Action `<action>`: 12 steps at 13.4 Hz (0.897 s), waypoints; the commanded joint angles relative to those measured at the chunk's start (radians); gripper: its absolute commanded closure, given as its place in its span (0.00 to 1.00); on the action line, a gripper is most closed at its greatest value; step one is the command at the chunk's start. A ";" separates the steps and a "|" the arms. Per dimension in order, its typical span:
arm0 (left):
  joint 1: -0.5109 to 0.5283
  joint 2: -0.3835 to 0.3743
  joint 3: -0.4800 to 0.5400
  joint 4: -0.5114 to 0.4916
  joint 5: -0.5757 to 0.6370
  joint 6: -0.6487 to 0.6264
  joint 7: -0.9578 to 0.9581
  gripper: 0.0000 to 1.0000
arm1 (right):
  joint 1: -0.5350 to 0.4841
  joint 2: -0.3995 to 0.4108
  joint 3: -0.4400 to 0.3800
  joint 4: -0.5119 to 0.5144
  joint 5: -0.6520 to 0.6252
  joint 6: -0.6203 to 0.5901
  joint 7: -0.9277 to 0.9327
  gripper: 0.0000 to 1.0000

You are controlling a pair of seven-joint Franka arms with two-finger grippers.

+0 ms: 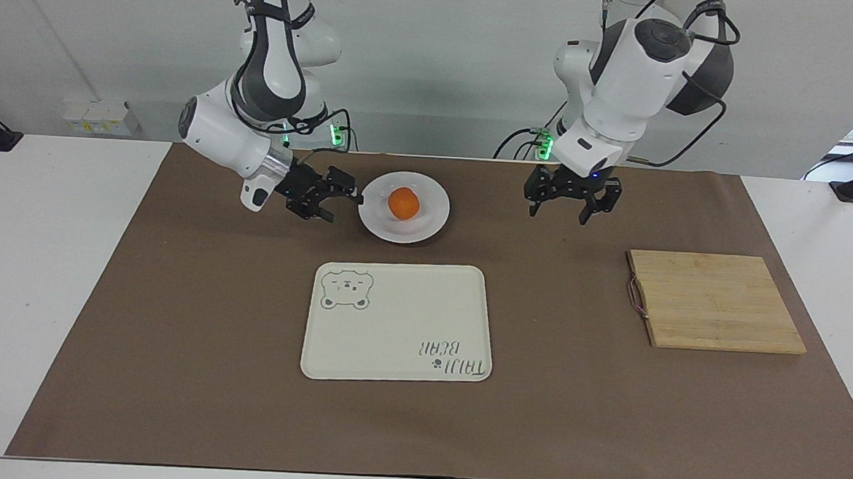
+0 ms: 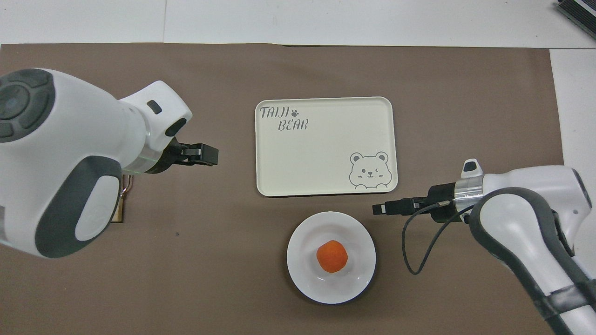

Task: Place orange and plate with both arms
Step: 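Withdraw the left gripper while the right gripper reaches the plate rim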

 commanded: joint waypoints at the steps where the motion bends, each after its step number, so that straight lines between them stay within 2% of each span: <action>1: 0.093 -0.018 0.003 0.015 -0.005 -0.028 0.009 0.00 | -0.005 -0.005 -0.003 -0.083 0.120 0.026 -0.131 0.00; 5: 0.158 -0.017 0.008 0.053 0.022 -0.077 0.012 0.00 | 0.010 0.053 -0.003 -0.163 0.302 0.063 -0.332 0.00; 8: 0.166 -0.017 0.009 0.058 0.030 -0.095 0.010 0.00 | 0.010 0.070 -0.003 -0.186 0.342 0.063 -0.362 0.00; 12: 0.183 -0.017 0.020 0.061 0.032 -0.121 0.015 0.00 | 0.093 0.072 -0.003 -0.233 0.439 0.102 -0.369 0.00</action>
